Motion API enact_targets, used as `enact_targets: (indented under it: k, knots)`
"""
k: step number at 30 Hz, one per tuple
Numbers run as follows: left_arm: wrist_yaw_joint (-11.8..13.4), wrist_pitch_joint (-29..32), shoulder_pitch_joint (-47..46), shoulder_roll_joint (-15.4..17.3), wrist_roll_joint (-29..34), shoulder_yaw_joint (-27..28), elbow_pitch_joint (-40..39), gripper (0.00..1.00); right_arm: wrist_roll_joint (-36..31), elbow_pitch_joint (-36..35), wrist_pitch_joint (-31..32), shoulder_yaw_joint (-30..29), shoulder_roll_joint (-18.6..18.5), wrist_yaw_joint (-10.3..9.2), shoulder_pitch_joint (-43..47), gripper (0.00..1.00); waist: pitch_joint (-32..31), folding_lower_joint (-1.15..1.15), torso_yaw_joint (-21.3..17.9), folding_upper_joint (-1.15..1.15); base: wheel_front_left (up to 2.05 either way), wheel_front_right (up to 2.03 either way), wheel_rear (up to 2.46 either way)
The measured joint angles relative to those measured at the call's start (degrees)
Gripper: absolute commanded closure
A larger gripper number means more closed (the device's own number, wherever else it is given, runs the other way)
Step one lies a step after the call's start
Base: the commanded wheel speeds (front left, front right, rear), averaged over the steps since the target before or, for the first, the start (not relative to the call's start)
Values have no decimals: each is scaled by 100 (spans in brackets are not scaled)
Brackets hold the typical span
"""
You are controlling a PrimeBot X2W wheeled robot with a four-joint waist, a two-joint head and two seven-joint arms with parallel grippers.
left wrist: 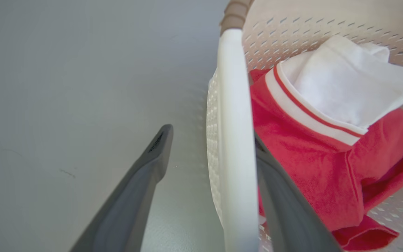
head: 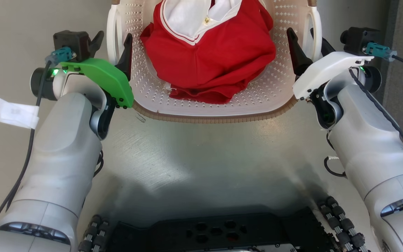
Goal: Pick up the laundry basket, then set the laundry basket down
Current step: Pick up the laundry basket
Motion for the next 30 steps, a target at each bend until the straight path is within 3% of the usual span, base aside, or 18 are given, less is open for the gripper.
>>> enact_targets:
  k: [1,2,3,5,6,7,20,30]
  knots:
    - [0,0,-24,0,-33,-40,18,4,30,18,0,27,0,0,-19,9,6,0,4,0,0,0,0]
    - [0,1,-45,-4,-67,-67,35,20,52,37,0,54,0,0,-31,35,11,0,7,0,0,0,0]
    - [0,2,-65,-4,-109,-89,55,43,77,60,0,80,0,0,-41,60,15,0,9,0,0,0,0]
    - [-1,9,-83,-4,-176,-170,92,70,94,96,0,135,-1,0,-62,100,21,0,12,0,0,0,0]
    - [-25,9,-88,-15,-222,-227,96,92,125,112,0,178,0,0,-86,100,22,0,13,0,0,0,0]
    - [-42,8,-93,-41,-280,-257,96,100,143,113,0,232,10,20,-110,100,23,0,13,0,0,0,0]
    - [-13,49,-130,-22,-869,-721,238,100,510,264,-1,628,1,-9,-158,100,-226,0,-16,0,0,0,0]
    - [7,59,194,-3,-1322,-1143,392,100,847,470,0,976,-7,-10,81,100,-833,0,-30,0,0,0,0]
